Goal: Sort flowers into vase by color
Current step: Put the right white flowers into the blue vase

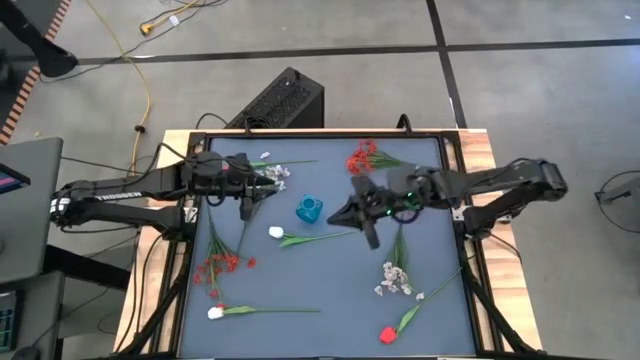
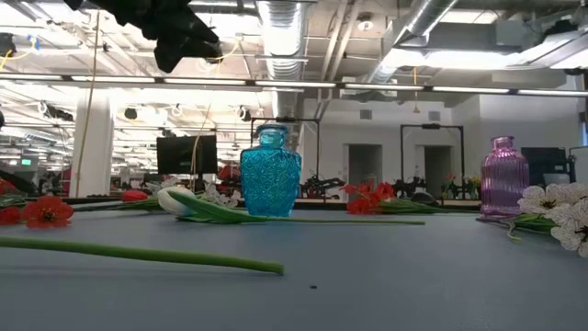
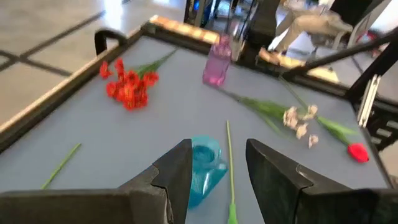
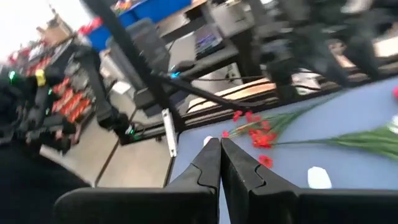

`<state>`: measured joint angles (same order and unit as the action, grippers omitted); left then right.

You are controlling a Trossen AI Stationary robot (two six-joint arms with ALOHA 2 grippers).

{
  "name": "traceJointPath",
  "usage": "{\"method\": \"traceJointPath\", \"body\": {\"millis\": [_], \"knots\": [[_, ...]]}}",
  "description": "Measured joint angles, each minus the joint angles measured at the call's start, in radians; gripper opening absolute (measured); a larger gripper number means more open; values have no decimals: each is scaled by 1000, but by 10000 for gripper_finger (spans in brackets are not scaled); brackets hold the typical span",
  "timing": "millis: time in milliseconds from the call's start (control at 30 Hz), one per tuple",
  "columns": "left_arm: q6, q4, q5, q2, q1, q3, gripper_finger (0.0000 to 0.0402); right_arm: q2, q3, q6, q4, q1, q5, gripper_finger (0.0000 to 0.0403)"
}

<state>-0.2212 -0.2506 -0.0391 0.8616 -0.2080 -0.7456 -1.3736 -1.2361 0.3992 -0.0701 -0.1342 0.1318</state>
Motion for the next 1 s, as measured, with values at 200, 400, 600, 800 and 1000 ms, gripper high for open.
{"method": "traceJointPath", "body": {"millis": [200, 400, 600, 800, 1000], "knots": [[37, -33, 1, 1, 30, 0, 139, -122, -53, -43, -6, -78, 1, 38], [87, -46, 1, 2, 59, 0, 139, -196, -81, -110, -39, -168, 16, 38], [105, -96, -2, 2, 72, 0, 139, -220, -141, -113, -281, -228, -18, 38], [105, -114, 2, 2, 74, 0, 139, -215, -178, -236, -578, -253, -26, 38], [46, -137, 49, 2, 74, 0, 139, -218, -188, -535, -883, -264, -27, 60]]}}
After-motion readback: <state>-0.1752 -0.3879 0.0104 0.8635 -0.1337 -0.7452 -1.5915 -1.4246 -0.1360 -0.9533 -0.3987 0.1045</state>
